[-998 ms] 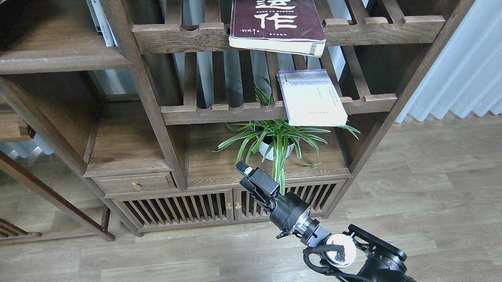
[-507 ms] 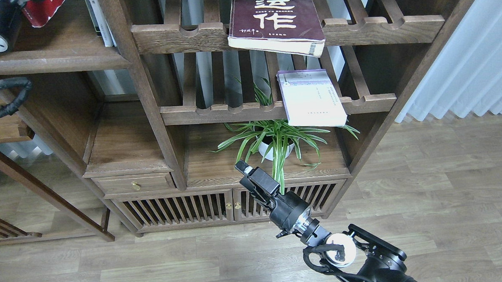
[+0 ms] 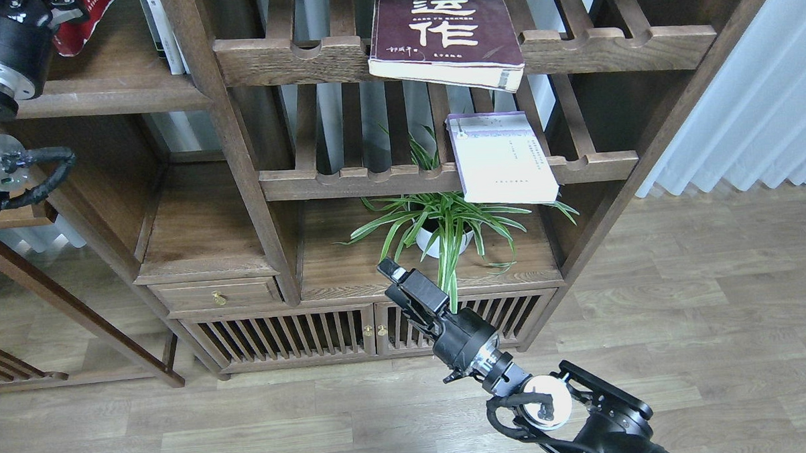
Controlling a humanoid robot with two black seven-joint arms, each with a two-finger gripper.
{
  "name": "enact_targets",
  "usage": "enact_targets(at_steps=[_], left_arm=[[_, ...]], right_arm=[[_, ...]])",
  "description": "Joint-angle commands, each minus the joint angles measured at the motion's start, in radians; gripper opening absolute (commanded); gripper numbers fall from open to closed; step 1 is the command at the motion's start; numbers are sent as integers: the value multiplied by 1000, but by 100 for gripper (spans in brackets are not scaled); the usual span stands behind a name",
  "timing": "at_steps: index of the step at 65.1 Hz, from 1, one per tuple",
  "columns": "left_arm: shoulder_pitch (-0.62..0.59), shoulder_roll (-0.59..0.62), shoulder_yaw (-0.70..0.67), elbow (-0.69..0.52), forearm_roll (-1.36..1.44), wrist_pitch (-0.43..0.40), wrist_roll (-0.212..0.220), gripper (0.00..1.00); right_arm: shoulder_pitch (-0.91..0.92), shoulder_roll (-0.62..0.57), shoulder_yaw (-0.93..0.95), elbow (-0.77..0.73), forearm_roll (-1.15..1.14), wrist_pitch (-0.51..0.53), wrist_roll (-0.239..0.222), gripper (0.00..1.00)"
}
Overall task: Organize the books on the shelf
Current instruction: 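Release the red book and hold the left gripper at the top shelf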
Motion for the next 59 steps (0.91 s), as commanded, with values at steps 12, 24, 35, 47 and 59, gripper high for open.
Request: enact_targets(at_steps=[12,24,35,47,59], left_arm=[[-61,-71,56,115,0,-21,-55,0],[-72,-87,91,158,0,-34,-60,0],[-79,-108,109,187,0,-37,-66,1],[-93,-116,139,220,0,-38,-70,2],[-99,-130,152,246,0,-40,-74,4]], right_arm=[[0,0,-2,11,0,0,0,98],[-5,0,0,12,0,0,0,98],[-5,0,0,12,0,0,0,98],[-5,0,1,12,0,0,0,98],[-6,0,3,12,0,0,0,98]])
